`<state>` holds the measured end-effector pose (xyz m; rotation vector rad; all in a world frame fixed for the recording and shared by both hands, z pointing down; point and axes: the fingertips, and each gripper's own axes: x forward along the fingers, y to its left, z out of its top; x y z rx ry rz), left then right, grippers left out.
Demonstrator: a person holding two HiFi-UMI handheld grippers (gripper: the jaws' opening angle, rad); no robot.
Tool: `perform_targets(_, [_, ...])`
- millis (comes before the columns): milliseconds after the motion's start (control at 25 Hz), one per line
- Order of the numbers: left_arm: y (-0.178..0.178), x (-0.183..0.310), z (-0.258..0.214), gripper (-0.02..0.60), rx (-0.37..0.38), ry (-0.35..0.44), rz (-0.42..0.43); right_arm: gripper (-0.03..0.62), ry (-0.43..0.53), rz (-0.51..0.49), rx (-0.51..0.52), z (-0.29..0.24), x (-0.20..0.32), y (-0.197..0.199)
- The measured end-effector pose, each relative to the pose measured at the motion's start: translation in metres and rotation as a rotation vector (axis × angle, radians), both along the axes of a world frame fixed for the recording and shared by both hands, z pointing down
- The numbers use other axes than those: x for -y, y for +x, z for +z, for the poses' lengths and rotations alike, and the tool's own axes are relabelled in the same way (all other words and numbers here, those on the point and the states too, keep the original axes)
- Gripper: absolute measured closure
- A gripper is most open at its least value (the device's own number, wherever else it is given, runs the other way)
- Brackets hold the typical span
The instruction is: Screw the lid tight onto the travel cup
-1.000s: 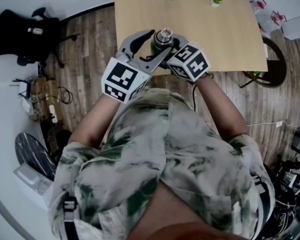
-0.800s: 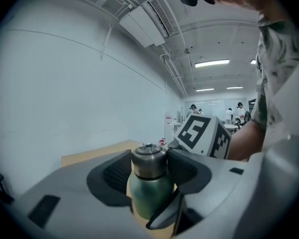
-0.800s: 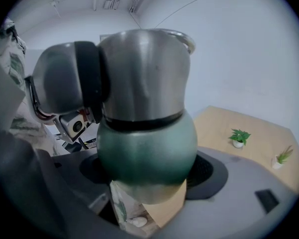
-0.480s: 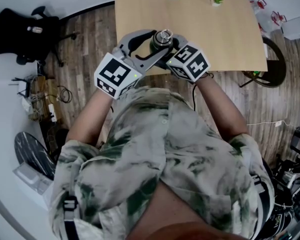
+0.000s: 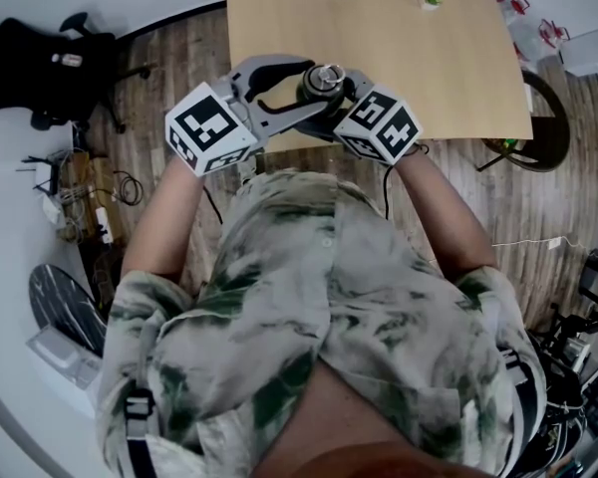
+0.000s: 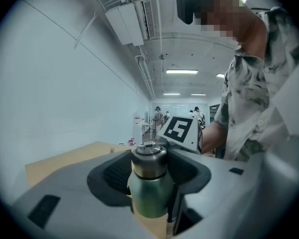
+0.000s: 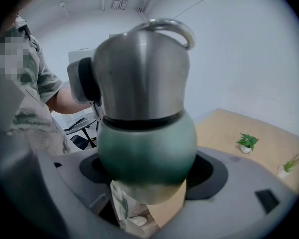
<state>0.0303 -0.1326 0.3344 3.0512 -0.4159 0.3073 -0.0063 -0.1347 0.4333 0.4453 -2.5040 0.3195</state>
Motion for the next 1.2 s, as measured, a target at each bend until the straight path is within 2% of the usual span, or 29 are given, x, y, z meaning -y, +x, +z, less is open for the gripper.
perform_targets(120, [0.000,0.001,0.002,0.347,0.013,-0.009,-0.032,0.189,-0.013,0.012,0.010,0.002,-0.001,0.000])
perform_targets(400, [-0.004,0.003,-0.002,0.342,0.005,-0.004,-0.237,0.189,-0.033,0.069,0.014,0.007,0.007,-0.002])
perform_targets(560, [-0.002,0.006,0.001,0.342,0.026,0.014,-0.358,0.189,-0.035,0.089,0.018,0.009,0.009,-0.001])
perform_targets(680, [-0.003,0.008,0.004,0.341,0.024,0.006,-0.424,0.189,-0.033,0.102,0.020,0.009,0.012,-0.001])
perform_targets(960, [-0.001,0.012,0.010,0.341,0.037,-0.003,-0.482,0.189,-0.022,0.097,0.017,0.007,0.013,-0.003])
perform_targets(1080, [0.002,0.013,0.009,0.342,0.041,0.011,-0.462,0.189,-0.020,0.093,0.017,0.006,0.014,-0.001])
perform_targets(1200, [0.004,0.011,0.007,0.344,0.037,0.022,-0.401,0.189,-0.015,0.084,0.020,0.004,0.013,0.000])
